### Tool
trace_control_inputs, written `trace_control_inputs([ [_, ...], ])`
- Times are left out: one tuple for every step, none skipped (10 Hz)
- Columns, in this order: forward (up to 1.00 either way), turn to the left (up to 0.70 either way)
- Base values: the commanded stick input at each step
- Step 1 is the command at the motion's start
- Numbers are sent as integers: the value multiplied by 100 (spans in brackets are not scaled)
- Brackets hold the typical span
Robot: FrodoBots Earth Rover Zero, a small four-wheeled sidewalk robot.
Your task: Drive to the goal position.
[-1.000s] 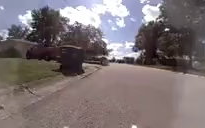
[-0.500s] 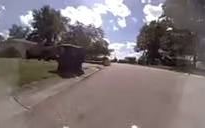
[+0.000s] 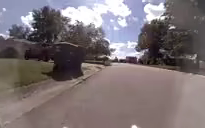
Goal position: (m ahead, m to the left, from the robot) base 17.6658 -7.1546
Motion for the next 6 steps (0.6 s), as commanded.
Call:
trace_control_inputs([
  [85, 0],
  [85, 0],
  [85, 0],
  [85, 0],
  [85, 0],
  [85, 0],
])
